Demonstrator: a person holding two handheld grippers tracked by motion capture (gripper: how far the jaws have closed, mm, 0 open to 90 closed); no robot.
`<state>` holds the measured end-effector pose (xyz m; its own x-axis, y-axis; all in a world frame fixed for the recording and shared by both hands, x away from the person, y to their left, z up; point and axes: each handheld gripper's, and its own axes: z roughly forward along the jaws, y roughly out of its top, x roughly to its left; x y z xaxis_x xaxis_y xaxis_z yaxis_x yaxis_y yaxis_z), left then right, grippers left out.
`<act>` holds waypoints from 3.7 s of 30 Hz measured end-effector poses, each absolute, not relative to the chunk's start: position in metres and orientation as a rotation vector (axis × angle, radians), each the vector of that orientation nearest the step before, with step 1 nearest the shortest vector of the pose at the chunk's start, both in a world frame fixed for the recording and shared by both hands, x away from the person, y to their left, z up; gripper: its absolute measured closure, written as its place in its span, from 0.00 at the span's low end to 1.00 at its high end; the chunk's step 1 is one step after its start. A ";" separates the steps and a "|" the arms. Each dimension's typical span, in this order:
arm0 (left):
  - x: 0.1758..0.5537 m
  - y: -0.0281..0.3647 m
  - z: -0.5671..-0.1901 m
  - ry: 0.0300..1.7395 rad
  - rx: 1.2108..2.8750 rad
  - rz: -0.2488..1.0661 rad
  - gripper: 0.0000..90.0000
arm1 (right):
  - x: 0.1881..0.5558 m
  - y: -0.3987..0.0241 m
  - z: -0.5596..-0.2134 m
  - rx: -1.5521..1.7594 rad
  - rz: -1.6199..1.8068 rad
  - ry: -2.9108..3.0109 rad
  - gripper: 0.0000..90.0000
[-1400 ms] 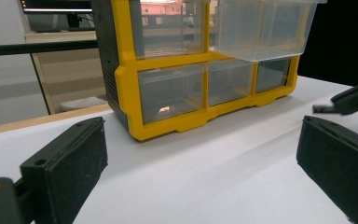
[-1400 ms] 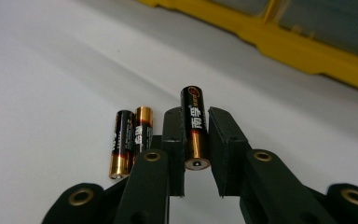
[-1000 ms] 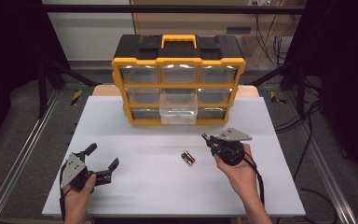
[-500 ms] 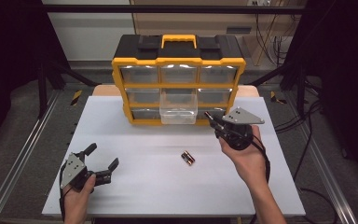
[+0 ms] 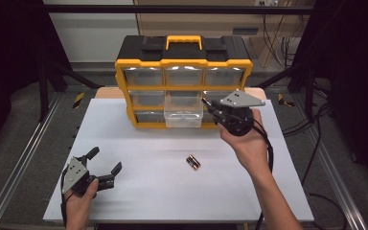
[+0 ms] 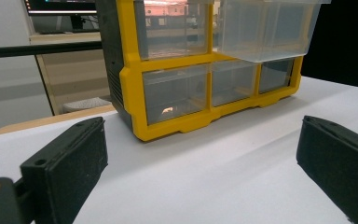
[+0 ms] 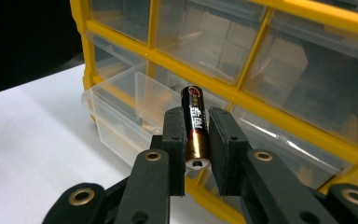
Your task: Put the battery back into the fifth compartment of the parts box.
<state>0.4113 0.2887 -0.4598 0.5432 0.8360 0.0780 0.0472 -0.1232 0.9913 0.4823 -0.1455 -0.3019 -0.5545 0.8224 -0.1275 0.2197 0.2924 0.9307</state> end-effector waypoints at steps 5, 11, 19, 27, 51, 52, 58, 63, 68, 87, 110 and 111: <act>0.411 0.288 -0.460 0.776 1.563 0.807 0.02 | 0.494 -0.138 -0.295 0.920 1.275 1.980 0.85; 0.411 0.288 -0.460 0.774 1.566 0.807 0.02 | 0.505 -0.131 -0.292 0.923 1.281 1.997 0.86; 0.411 0.287 -0.460 0.771 1.572 0.803 0.02 | 0.523 -0.117 -0.288 0.898 1.248 2.061 0.85; 0.411 0.287 -0.460 0.770 1.572 0.800 0.02 | 0.545 -0.097 -0.297 0.921 1.243 2.136 0.85; 0.412 0.285 -0.461 0.760 1.579 0.798 0.02 | 0.517 -0.103 -0.293 0.990 1.274 2.068 0.10; 0.412 0.285 -0.461 0.761 1.579 0.799 0.02 | 0.515 -0.104 -0.293 0.994 1.284 2.060 0.10; 0.412 0.285 -0.461 0.761 1.579 0.804 0.02 | 0.500 -0.110 -0.296 0.970 1.282 2.038 0.09; 0.412 0.285 -0.461 0.761 1.579 0.804 0.02 | 0.488 -0.119 -0.306 0.992 1.263 2.050 0.09; 0.412 0.285 -0.461 0.757 1.583 0.803 0.02 | 0.481 -0.127 -0.316 1.016 1.264 2.049 0.09; 0.412 0.286 -0.460 0.756 1.574 0.807 0.02 | 0.466 -0.144 -0.366 1.128 1.235 2.080 0.08; 0.411 0.288 -0.460 0.755 1.572 0.811 0.01 | 0.454 -0.146 -0.417 1.210 1.177 2.175 0.10; 0.411 0.288 -0.460 0.755 1.572 0.811 0.01 | 0.454 -0.145 -0.420 1.211 1.169 2.181 0.10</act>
